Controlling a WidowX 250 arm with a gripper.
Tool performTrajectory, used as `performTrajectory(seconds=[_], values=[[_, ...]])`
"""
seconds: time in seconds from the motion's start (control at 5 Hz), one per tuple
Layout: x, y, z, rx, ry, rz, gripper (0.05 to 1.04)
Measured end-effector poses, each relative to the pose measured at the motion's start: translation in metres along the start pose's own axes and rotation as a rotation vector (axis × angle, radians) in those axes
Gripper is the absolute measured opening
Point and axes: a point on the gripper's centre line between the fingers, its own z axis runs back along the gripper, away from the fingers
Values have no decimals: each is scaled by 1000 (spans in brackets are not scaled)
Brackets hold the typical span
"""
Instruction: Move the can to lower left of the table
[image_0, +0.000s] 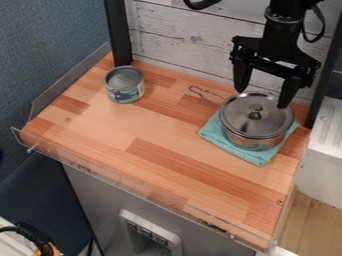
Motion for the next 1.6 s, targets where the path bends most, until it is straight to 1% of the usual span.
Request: performTrajectory(seconds=[0.2,0.4,0.6,0.8,1.0,1.2,1.4,1.6], values=[[-2,-1,-11,0,31,-1,1001],[2,37,-16,-28,38,99,1001],[4,95,-17,-30,25,211,1001],[9,135,-14,-25,-28,227,1001],[4,182,-23,-2,-60,204,1001],[2,199,-36,3,-45,161,1001],[4,220,-43,25,-66,170,1001],[12,230,-38,42,-120,157,1001]])
